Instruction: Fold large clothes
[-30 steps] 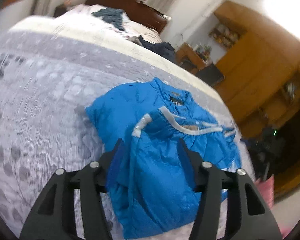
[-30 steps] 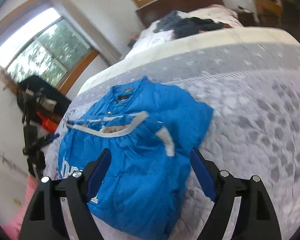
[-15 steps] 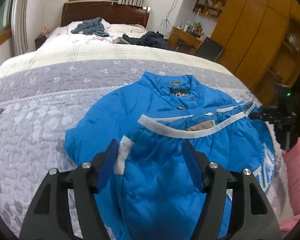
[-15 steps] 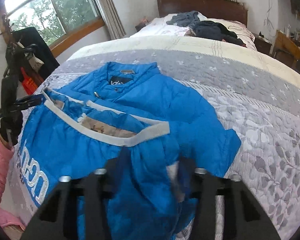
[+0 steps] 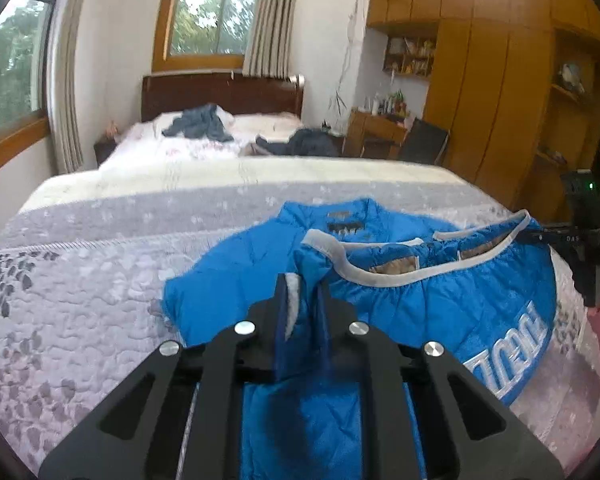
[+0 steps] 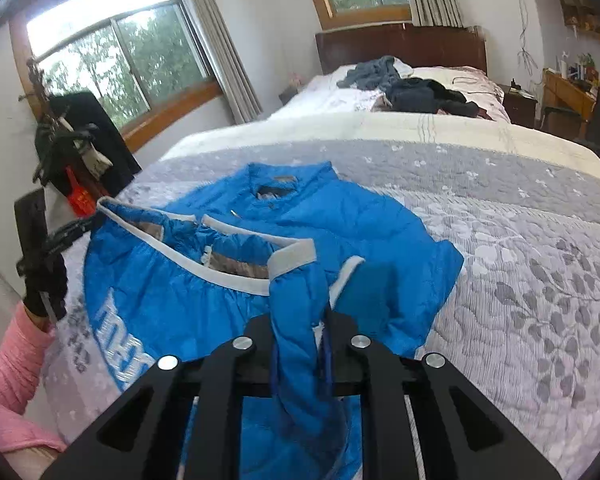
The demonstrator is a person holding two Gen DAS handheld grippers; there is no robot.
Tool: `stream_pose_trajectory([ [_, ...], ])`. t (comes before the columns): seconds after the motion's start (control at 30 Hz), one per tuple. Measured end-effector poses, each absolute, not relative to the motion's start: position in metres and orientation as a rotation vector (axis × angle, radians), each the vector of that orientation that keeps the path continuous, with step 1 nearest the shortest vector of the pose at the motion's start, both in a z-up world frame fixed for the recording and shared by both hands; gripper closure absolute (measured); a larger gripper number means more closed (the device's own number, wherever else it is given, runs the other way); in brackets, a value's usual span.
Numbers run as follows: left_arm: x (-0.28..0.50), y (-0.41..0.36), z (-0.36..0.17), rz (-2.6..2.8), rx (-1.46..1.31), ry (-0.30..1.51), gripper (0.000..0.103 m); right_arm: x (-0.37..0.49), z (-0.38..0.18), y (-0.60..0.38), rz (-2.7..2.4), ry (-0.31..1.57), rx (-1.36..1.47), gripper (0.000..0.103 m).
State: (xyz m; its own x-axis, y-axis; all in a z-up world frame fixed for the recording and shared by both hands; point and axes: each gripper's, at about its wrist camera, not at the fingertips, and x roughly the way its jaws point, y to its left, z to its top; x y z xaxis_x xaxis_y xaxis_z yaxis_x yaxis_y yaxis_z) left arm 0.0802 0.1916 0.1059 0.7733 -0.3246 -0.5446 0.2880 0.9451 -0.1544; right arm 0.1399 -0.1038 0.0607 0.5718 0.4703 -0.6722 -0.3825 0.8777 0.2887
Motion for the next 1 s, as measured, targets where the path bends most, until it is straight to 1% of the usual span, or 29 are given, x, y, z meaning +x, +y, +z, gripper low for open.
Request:
stream_pose_trajectory([
  [0.13, 0.087, 0.194, 0.137, -0.315, -0.12, 0.546, 0.091, 0.145, 0.096, -0.106, 0.484, 0.774, 0.136, 0.088],
  [0.3, 0.129, 0.187, 0.171, -0.262, -0.124, 0.482, 0.091, 0.179, 0.134, -0.109, 0.426, 0.743, 0.161, 0.088],
  [0.43, 0.172, 0.18, 0.173, -0.21, -0.122, 0.49, 0.091, 0.221, 0.141, -0.113, 0.369, 0.756, 0.177, 0.088],
  [0.6, 0.232, 0.175, 0.132, -0.163, -0.138, 0.63, 0.091, 0.274, 0.109, -0.112, 0.329, 0.843, 0.218, 0.088],
  [0.83, 0.28, 0.188, 0.067, -0.099, -0.187, 0.823, 0.089, 0.317, 0.046, -0.108, 0.279, 0.962, 0.256, 0.088],
  [0.9, 0.289, 0.194, 0.05, -0.083, -0.211, 0.886, 0.088, 0.325, 0.03, -0.107, 0.262, 0.995, 0.265, 0.088],
  [1.0, 0.297, 0.204, 0.031, -0.065, -0.246, 0.954, 0.081, 0.336, 0.003, -0.107, 0.23, 1.053, 0.278, 0.086],
])
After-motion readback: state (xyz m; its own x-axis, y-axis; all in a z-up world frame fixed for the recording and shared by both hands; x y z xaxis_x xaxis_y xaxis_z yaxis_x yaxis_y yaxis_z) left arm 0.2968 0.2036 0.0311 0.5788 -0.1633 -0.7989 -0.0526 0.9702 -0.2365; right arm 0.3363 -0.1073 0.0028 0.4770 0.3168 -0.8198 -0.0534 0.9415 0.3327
